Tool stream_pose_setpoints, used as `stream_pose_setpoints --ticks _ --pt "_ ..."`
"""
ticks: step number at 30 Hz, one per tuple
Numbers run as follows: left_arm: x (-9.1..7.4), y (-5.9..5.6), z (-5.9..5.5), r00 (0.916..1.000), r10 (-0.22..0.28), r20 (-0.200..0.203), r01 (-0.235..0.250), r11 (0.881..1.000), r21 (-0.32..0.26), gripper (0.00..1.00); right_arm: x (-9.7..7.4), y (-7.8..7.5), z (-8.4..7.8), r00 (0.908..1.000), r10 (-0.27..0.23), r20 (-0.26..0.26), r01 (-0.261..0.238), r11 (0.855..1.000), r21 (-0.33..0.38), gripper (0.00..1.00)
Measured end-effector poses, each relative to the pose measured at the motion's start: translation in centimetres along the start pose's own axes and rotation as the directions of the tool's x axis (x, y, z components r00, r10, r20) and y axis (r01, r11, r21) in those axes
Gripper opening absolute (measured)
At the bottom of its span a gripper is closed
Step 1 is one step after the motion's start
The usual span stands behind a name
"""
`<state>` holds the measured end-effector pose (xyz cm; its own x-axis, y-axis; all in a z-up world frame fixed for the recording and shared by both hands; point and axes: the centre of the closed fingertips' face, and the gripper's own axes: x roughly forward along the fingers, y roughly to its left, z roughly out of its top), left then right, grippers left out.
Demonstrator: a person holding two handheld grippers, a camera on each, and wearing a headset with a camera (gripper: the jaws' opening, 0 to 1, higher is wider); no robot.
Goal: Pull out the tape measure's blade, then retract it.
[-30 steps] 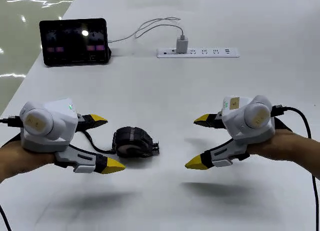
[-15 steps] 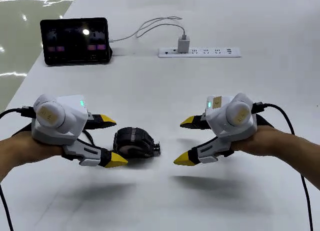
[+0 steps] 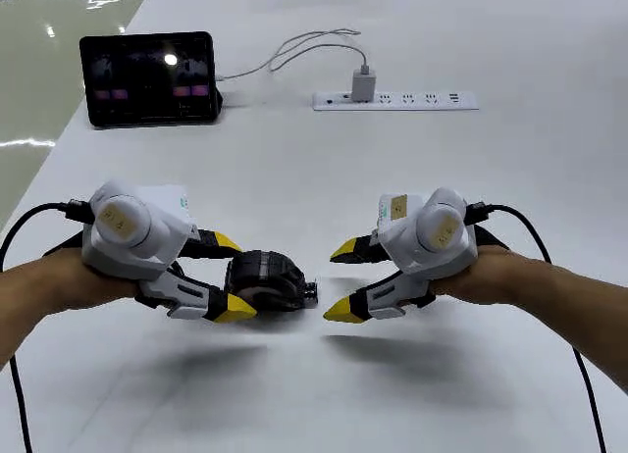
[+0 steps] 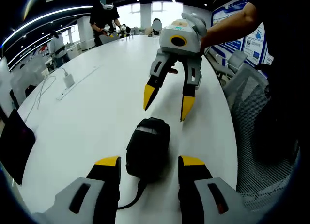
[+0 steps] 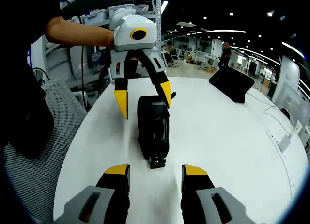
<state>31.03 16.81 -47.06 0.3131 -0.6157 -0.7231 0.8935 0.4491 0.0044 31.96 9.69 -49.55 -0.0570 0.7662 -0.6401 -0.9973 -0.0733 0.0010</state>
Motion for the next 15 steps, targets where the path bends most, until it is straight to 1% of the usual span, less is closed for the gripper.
stream_pose_setpoints --ticks 8,15 --pt "0.3 0.1 -0.4 0.9992 -0.015 -0.036 0.016 0.999 0.028 0.36 1.4 0.0 0.2 0.9997 0.017 -0.019 -0.018 0.998 -0.057 0.28" --pt "0.7 0.3 -0.6 0.9977 -0.028 -0.061 0.032 0.998 0.052 0.34 2.5 0.0 0.1 0.9982 0.036 -0.048 -0.04 0.996 -0.082 0.2"
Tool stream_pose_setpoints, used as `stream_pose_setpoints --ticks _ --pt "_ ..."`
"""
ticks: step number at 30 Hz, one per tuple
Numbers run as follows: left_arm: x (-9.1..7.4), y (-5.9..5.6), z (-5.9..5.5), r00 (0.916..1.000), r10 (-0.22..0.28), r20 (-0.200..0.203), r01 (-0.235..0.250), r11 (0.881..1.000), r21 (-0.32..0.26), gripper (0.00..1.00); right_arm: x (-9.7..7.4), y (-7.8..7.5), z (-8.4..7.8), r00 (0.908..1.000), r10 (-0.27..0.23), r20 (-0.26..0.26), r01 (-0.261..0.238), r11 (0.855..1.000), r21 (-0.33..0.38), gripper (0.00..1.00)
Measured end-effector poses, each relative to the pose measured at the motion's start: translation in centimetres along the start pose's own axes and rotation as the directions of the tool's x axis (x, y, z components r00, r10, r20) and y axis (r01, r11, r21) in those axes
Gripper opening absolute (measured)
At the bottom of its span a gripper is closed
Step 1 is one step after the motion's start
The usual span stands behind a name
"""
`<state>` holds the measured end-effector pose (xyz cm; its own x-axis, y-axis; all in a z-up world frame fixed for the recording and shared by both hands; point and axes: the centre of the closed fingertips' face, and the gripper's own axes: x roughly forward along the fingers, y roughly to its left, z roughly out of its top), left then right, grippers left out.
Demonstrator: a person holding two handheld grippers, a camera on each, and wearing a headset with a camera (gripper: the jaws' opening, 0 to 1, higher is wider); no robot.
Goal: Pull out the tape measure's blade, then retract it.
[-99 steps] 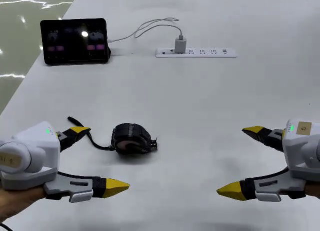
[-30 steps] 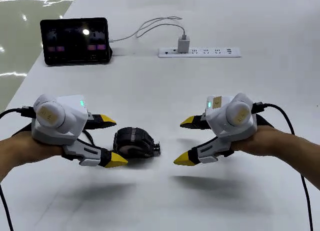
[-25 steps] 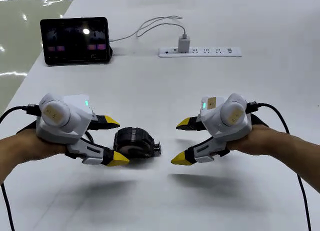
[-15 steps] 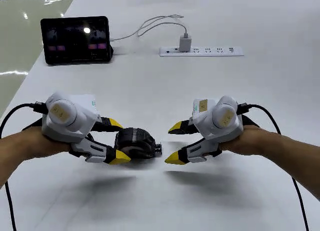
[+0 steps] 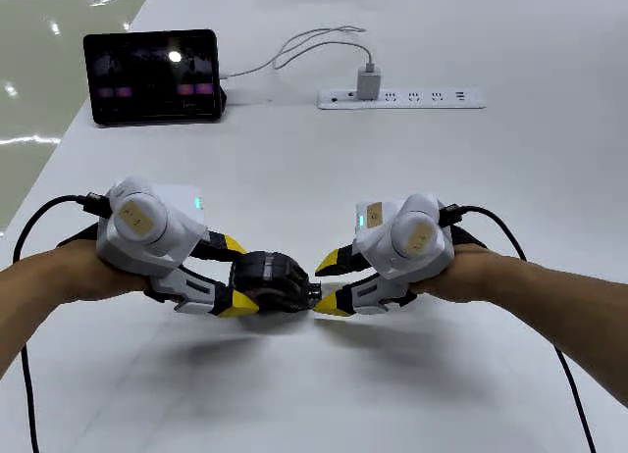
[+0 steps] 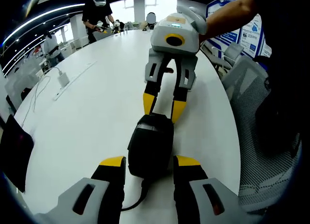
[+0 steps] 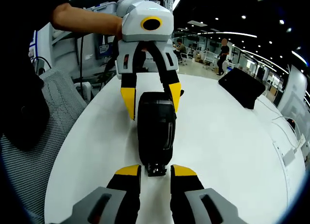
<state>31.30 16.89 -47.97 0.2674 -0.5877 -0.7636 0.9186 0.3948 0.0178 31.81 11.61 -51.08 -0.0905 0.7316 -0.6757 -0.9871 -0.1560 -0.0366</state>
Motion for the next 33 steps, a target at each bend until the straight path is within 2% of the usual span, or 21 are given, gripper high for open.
stream_pose_setpoints --ticks 12,20,33 --pt "0.34 0.12 -0.24 0.9995 -0.025 -0.02 0.025 1.0 0.015 0.27 0.81 -0.09 -0.58 0.9997 0.005 -0.024 -0.005 1.0 -0.022 0.13" --pt "0.22 -0.11 -0.1 0.9991 -0.039 -0.014 0.04 0.998 0.044 0.26 0.91 -0.09 -0.7 0.9997 0.018 -0.016 -0.018 1.0 -0.01 0.12" --pt "0.25 -0.11 -0.11 0.9989 -0.047 -0.002 0.047 0.999 0.027 0.25 0.86 -0.04 -0.77 0.9993 0.037 -0.011 -0.037 0.999 -0.027 0.1"
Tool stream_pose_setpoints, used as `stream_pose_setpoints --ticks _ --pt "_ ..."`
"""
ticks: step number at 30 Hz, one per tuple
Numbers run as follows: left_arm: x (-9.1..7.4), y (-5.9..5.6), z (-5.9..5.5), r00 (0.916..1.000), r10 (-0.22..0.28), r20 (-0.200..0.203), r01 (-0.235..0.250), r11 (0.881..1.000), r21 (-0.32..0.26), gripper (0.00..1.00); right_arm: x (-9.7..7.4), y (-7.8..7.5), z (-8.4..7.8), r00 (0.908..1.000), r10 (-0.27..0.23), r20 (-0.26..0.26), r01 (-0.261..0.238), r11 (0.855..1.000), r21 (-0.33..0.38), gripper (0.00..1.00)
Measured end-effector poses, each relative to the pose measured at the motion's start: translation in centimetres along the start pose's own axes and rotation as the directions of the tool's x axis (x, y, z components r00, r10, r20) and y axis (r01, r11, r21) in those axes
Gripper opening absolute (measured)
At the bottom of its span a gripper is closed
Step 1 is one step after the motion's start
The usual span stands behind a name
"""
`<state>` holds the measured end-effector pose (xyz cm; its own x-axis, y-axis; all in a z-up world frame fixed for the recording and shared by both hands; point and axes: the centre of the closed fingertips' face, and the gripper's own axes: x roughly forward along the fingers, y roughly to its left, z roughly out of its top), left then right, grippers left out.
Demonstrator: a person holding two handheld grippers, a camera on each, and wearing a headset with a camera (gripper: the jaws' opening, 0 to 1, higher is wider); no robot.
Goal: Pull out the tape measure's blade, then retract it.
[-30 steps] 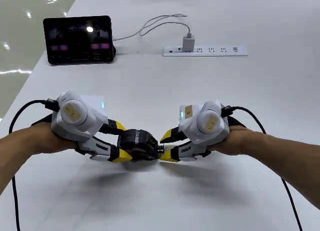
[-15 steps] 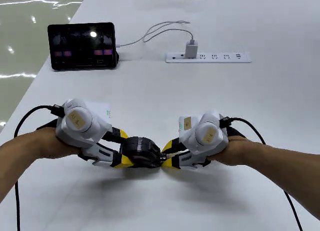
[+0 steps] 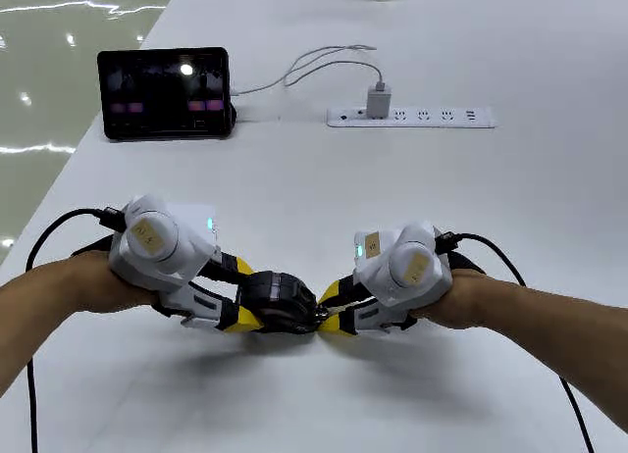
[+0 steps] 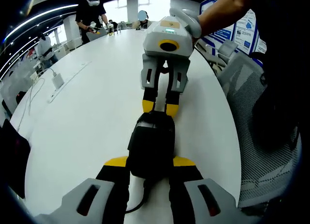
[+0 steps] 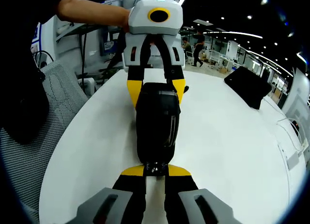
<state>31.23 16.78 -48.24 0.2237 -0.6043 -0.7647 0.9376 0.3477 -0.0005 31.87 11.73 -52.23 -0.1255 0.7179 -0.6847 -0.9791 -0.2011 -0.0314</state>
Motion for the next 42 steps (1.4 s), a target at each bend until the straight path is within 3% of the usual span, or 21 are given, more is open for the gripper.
stream_pose_setpoints --ticks 18,42 --pt "0.0 0.1 0.0 0.9999 -0.012 -0.004 0.012 1.0 -0.001 0.24 -0.2 0.1 -0.1 1.0 0.007 -0.006 -0.007 1.0 -0.006 0.09" --pt "0.0 0.1 0.0 0.9997 -0.016 -0.017 0.016 1.0 0.0 0.24 -1.9 0.2 -1.8 0.9992 0.01 -0.04 -0.01 1.0 -0.003 0.09"
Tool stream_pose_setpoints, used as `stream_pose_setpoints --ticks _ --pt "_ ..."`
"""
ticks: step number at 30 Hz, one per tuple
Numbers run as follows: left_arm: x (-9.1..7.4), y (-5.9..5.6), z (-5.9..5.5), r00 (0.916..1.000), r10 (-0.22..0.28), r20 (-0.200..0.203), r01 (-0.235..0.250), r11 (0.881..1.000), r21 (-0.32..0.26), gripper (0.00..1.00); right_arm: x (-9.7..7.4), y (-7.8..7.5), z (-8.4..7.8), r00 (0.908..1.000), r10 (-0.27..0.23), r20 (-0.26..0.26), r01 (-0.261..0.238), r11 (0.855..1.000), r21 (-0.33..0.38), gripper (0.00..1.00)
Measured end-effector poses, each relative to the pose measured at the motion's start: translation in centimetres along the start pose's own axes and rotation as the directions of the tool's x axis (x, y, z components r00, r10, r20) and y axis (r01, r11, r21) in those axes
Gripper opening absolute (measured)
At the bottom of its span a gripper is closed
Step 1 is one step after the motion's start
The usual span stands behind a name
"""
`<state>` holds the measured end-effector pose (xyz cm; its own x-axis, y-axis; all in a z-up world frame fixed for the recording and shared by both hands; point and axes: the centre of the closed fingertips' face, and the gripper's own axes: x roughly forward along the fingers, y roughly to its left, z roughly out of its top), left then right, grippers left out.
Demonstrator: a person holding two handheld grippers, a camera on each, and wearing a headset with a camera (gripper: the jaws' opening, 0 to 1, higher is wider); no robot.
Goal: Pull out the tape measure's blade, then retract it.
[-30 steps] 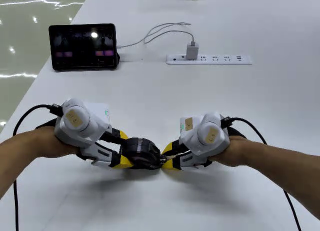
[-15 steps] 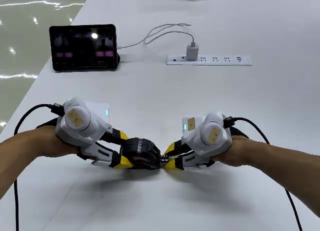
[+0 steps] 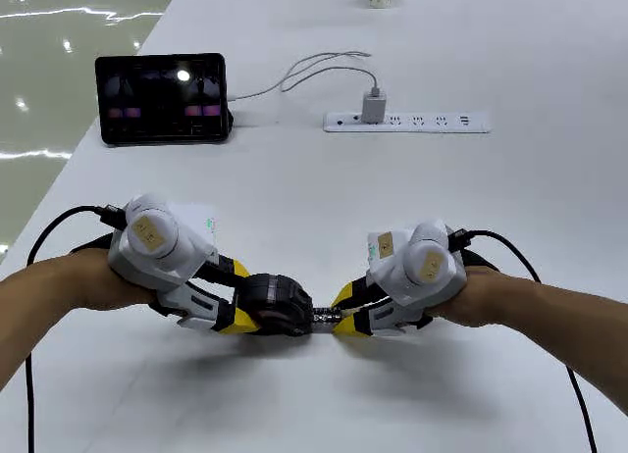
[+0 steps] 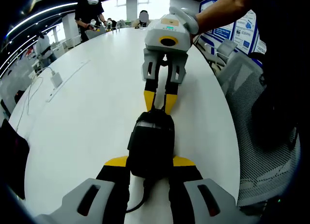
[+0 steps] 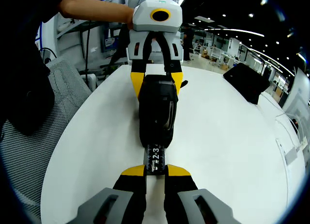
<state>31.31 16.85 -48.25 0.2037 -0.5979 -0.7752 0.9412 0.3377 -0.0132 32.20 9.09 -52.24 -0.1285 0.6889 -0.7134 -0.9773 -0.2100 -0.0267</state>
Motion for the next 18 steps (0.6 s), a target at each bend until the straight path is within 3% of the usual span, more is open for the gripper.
stream_pose_setpoints --ticks 18 --pt "0.0 0.0 0.1 1.0 -0.004 -0.006 0.004 1.0 -0.001 0.24 -1.9 0.1 -2.0 0.9998 -0.005 -0.019 0.005 1.0 0.022 0.09"
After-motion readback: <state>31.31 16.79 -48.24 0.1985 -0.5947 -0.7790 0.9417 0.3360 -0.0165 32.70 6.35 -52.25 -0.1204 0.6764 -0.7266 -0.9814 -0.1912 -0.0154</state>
